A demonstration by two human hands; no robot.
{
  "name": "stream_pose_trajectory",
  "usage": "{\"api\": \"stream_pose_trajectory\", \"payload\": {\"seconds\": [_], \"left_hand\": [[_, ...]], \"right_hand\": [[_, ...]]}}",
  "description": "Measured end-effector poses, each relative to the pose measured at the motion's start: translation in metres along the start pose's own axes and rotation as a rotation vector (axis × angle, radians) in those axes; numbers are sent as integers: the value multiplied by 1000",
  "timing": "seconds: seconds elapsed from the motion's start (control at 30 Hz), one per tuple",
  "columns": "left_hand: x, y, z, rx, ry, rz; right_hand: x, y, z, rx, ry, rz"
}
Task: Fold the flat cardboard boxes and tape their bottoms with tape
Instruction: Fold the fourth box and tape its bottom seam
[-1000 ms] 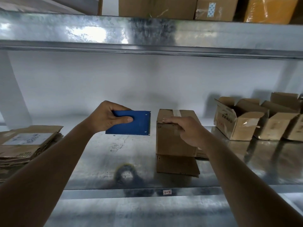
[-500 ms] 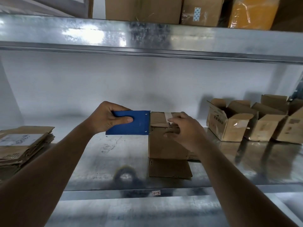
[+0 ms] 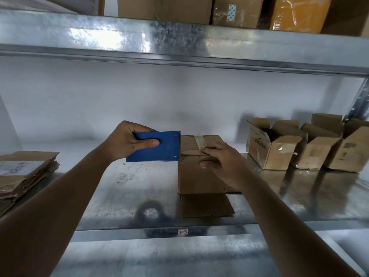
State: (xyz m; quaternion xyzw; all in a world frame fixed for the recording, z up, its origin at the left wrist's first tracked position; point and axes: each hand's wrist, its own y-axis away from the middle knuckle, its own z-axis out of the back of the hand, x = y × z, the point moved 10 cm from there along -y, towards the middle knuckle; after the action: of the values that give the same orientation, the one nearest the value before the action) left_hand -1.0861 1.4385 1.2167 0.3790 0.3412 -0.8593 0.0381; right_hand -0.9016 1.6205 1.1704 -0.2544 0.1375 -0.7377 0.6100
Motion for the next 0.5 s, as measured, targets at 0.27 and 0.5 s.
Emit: {"api": "stream_pose_trajectory", "payload": {"seconds": [0.27,0.5], "left_hand": [[-14,-5,-4,10,50,-64],[-25,0,11,-34,298,-149]], "right_hand": [[21,1,31,-224,-221,37],[65,-15,23,-88,-839,-60]]}}
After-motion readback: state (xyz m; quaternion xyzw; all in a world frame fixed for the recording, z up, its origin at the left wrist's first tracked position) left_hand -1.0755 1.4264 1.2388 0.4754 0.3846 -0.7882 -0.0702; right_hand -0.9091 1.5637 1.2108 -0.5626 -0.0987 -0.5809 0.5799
